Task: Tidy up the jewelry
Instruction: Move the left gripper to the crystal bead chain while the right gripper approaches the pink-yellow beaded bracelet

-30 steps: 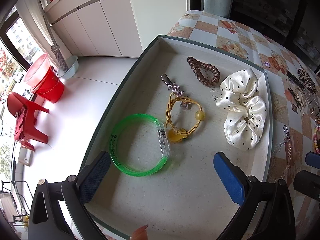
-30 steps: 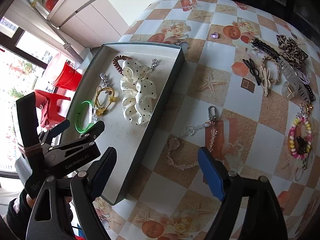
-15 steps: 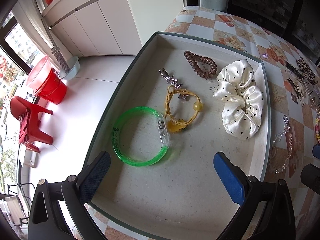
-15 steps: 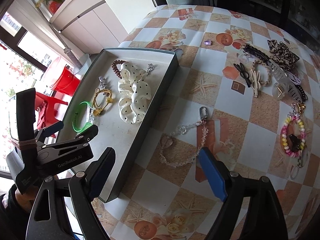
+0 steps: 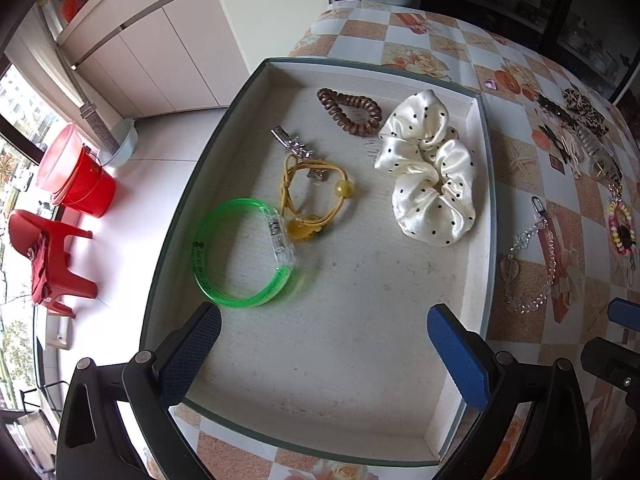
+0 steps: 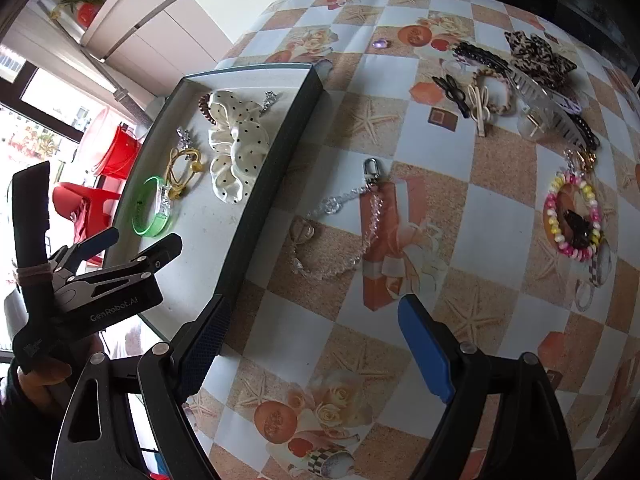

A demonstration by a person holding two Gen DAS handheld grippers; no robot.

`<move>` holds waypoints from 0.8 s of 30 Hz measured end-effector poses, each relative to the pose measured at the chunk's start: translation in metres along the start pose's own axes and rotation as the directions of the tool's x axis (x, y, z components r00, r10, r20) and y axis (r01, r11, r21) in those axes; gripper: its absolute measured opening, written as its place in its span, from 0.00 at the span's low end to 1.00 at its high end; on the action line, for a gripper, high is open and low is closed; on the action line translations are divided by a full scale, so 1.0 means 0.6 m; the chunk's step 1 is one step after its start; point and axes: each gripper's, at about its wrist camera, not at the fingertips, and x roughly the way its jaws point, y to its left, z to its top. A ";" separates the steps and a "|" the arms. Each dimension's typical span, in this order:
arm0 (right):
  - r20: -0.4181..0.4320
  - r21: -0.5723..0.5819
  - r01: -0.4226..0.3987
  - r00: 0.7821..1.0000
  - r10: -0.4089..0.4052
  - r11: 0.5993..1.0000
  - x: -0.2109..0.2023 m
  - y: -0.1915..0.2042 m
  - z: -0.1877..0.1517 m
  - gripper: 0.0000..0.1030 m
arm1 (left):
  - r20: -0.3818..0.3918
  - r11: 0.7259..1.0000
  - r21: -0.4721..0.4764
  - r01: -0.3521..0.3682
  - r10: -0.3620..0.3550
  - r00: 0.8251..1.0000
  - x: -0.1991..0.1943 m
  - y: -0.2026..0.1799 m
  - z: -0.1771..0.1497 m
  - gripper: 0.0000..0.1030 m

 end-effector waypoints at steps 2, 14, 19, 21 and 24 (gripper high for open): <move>-0.015 0.023 0.007 1.000 -0.007 1.000 -0.001 -0.013 -0.008 0.85 | 0.002 1.000 0.020 0.006 -0.006 1.000 -0.004 -0.012 0.001 1.00; -0.024 0.229 0.092 0.996 -0.089 0.969 -0.034 -0.133 -0.082 0.85 | 0.030 0.965 0.228 0.129 -0.139 0.990 -0.057 -0.142 0.008 1.00; -0.026 0.311 0.114 0.993 -0.111 0.944 -0.050 -0.183 -0.112 0.85 | 0.024 0.948 0.274 0.162 -0.176 0.984 -0.062 -0.199 0.002 1.00; -0.018 0.334 0.116 0.993 -0.117 0.935 -0.059 -0.201 -0.121 0.85 | 0.014 0.947 0.273 0.168 -0.179 0.984 -0.058 -0.214 -0.001 1.00; -0.006 0.358 0.120 0.992 -0.126 0.926 -0.069 -0.230 -0.126 0.85 | 0.003 0.947 0.270 0.174 -0.182 0.983 -0.052 -0.233 -0.002 1.00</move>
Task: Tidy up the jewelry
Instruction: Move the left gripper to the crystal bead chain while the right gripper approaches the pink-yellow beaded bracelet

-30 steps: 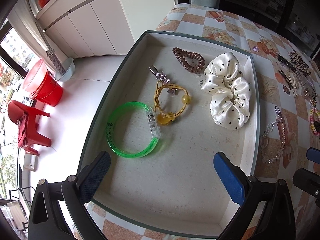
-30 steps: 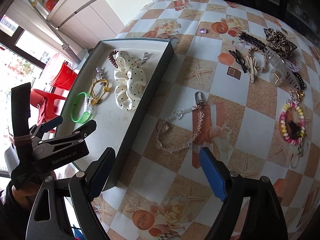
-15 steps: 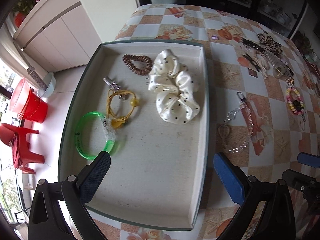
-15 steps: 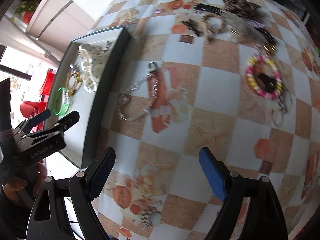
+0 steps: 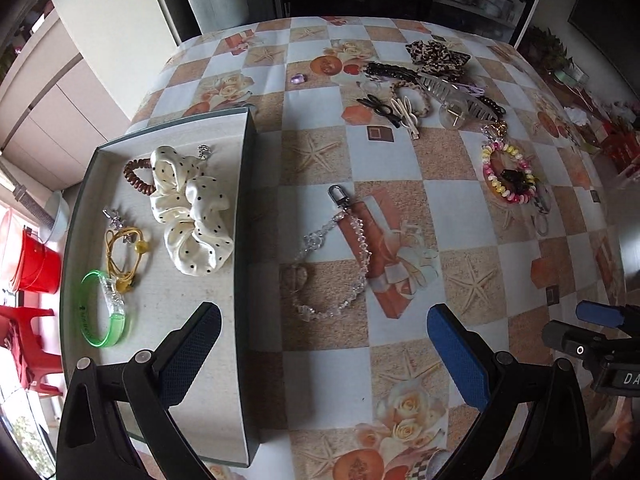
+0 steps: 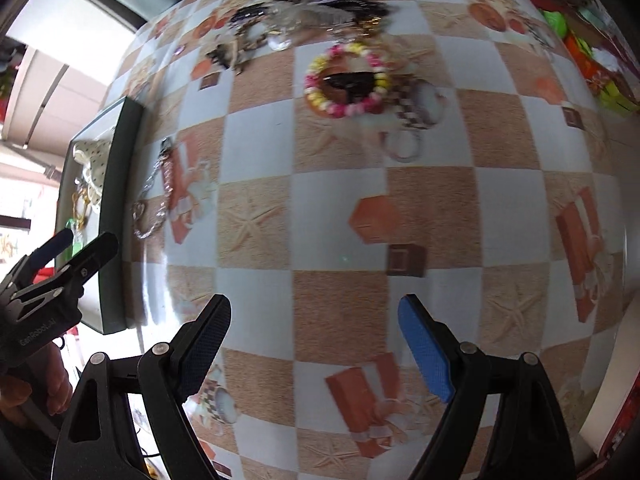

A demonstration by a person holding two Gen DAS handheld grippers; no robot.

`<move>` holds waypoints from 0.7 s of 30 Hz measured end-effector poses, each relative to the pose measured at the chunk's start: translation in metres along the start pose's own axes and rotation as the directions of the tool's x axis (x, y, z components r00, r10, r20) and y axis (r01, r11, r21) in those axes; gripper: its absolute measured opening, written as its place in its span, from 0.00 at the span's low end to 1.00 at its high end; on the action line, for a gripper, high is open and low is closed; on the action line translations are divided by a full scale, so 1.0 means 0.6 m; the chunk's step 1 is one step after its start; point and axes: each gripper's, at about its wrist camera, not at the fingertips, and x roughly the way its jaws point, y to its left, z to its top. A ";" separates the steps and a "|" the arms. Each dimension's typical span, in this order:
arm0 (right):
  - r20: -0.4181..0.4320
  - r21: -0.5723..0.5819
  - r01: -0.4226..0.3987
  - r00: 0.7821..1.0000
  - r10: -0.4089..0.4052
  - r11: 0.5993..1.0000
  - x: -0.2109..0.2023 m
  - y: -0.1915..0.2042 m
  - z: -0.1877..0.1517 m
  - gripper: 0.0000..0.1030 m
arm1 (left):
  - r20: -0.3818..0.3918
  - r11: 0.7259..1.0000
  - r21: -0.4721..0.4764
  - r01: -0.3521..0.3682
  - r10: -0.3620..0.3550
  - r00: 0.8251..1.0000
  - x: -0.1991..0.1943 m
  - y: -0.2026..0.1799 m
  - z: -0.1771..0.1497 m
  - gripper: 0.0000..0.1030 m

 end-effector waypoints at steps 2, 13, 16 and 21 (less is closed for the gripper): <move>0.008 0.015 0.005 1.000 -0.005 1.000 -0.002 -0.018 0.009 0.85 | 0.001 1.000 0.011 0.004 -0.004 1.000 0.003 -0.013 0.004 1.00; 0.057 0.059 -0.015 0.998 0.011 0.998 -0.013 -0.076 0.093 0.85 | -0.026 0.998 -0.028 -0.057 0.057 0.998 0.061 -0.032 0.030 1.00; 0.074 0.054 -0.011 0.997 0.007 0.998 -0.013 -0.081 0.118 0.85 | -0.037 0.998 -0.023 -0.062 0.061 0.997 0.073 -0.033 0.031 1.00; 0.093 0.044 -0.012 0.996 0.008 0.999 -0.011 -0.083 0.150 0.85 | -0.041 0.996 -0.027 -0.080 0.079 0.996 0.086 -0.035 0.036 1.00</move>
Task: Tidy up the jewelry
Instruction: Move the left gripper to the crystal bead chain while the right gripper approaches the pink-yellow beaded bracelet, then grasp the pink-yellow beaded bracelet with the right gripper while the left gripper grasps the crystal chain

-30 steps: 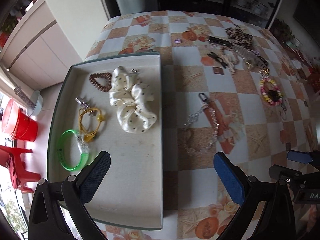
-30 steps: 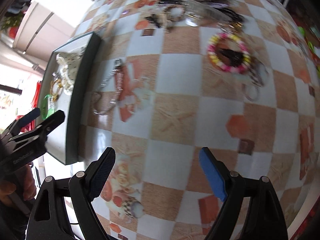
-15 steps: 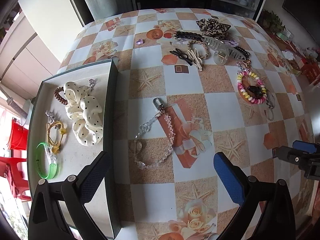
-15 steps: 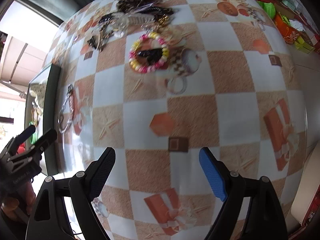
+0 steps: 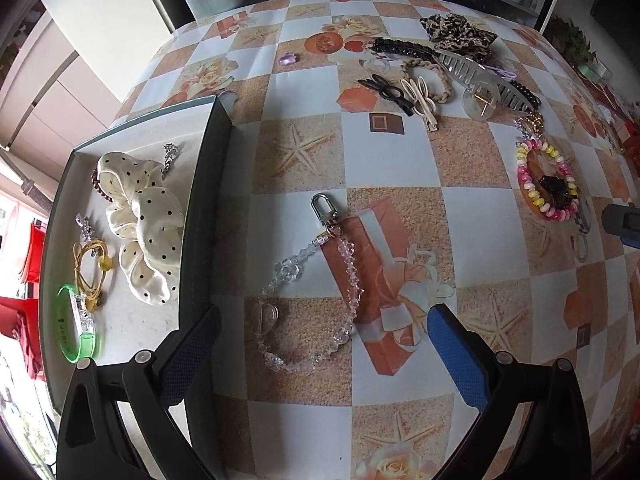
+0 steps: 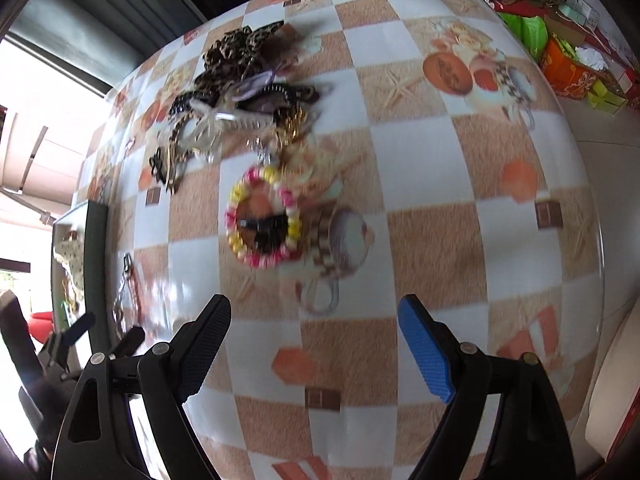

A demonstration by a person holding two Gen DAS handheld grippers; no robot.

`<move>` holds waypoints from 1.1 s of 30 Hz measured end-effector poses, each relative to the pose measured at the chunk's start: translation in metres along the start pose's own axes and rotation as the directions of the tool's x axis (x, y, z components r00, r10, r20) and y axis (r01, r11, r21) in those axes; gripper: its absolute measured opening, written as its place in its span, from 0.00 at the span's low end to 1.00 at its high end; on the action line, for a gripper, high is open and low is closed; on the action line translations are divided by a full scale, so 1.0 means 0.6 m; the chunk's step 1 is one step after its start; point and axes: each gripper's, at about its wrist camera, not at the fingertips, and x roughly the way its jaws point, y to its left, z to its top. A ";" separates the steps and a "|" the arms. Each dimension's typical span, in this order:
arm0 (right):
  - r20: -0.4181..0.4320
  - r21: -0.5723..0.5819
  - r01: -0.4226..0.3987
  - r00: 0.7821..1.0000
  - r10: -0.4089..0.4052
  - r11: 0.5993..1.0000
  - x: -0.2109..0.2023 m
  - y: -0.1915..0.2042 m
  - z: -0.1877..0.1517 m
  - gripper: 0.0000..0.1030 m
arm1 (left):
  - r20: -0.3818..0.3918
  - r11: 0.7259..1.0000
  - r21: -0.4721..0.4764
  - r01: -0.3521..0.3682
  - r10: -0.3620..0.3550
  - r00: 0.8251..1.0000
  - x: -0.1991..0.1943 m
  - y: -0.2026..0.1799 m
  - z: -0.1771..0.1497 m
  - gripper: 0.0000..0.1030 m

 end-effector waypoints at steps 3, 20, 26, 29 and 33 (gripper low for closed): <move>0.021 -0.032 -0.012 1.000 0.013 0.999 0.004 0.015 0.012 0.83 | 0.019 1.000 -0.004 -0.022 0.022 1.000 0.004 -0.002 0.010 1.00; 0.035 -0.087 0.038 0.999 -0.035 0.995 0.054 0.039 0.074 0.48 | 0.002 0.999 -0.049 -0.006 0.006 1.000 0.040 0.006 0.034 1.00; 0.035 -0.127 0.061 0.998 -0.057 0.990 0.069 0.051 0.080 0.45 | -0.020 0.996 -0.076 0.048 -0.049 0.999 0.045 0.010 0.032 1.00; 0.038 -0.154 0.078 0.997 -0.073 0.985 0.072 0.059 0.079 0.44 | -0.018 0.997 -0.062 0.057 -0.058 0.998 0.043 0.006 0.026 1.00; 0.056 -0.190 0.117 0.993 -0.108 0.975 0.074 0.069 0.079 0.33 | -0.020 0.997 -0.039 0.071 -0.072 0.997 0.039 0.002 0.023 1.00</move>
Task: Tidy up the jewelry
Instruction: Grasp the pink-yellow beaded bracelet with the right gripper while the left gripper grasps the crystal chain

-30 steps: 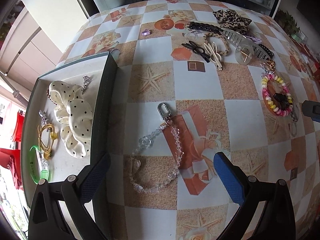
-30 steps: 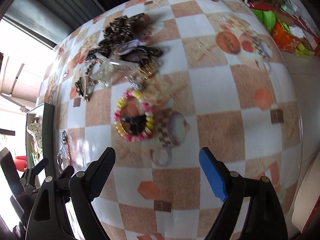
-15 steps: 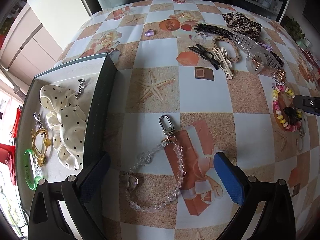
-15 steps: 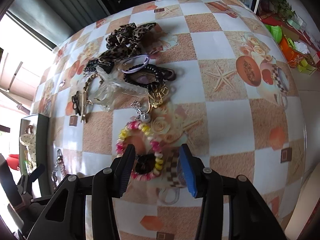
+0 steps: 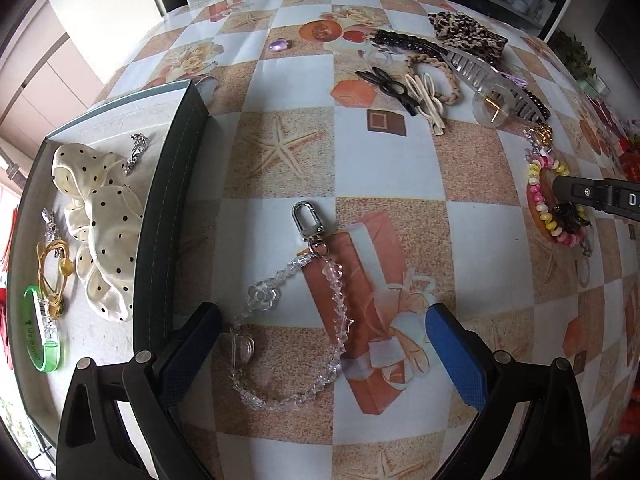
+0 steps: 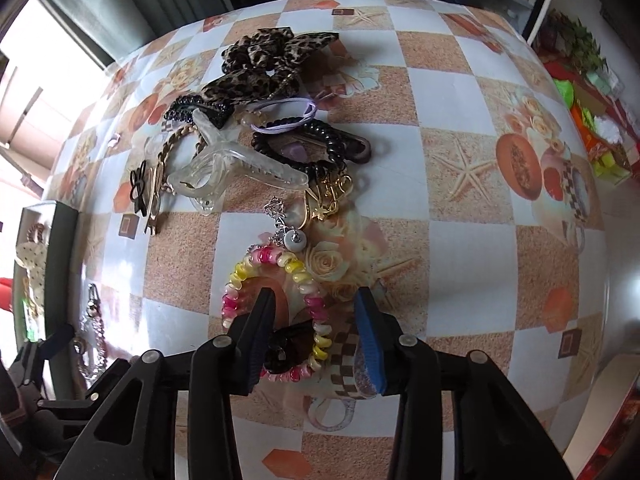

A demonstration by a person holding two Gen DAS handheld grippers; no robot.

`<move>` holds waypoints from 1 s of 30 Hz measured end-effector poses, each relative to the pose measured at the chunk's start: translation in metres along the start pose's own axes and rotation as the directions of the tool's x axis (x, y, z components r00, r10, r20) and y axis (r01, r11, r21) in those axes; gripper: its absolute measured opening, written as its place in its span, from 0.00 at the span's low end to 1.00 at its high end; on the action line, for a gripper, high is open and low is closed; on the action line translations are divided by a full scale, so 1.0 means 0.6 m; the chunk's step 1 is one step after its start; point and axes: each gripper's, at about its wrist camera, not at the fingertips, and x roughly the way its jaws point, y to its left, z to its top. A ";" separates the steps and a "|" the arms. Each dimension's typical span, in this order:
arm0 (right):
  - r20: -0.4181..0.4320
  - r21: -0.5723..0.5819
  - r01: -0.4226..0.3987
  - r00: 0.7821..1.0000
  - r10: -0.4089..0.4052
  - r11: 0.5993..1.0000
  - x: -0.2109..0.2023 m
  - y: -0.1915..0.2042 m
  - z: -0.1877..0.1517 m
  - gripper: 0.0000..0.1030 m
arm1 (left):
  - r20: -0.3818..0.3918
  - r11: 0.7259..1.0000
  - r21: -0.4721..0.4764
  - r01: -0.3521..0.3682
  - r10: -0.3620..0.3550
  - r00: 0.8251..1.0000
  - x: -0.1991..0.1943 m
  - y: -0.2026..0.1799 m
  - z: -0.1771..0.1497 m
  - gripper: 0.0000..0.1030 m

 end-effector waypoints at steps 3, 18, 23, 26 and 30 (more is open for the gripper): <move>0.001 0.015 -0.011 1.000 0.011 1.000 -0.001 -0.004 0.000 0.13 | 0.003 1.000 -0.001 0.006 -0.006 1.000 -0.003 0.000 -0.001 0.98; 0.080 0.127 -0.130 0.989 0.121 0.983 -0.066 -0.040 -0.050 0.09 | 0.033 1.000 -0.001 0.007 -0.007 0.999 -0.006 0.007 0.000 0.92; 0.079 0.139 -0.168 0.984 0.158 0.976 -0.079 -0.030 -0.074 0.09 | 0.031 1.000 -0.003 0.020 -0.020 0.999 -0.002 0.011 0.001 0.96; 0.074 0.153 -0.190 0.981 0.181 0.970 -0.085 -0.027 -0.093 0.09 | 0.017 1.000 0.001 0.024 -0.024 1.000 -0.003 0.007 0.001 0.91; 0.060 0.165 -0.203 0.979 0.195 0.965 -0.089 -0.022 -0.114 0.09 | 0.041 0.998 0.052 0.046 -0.049 0.998 -0.016 -0.007 0.001 0.48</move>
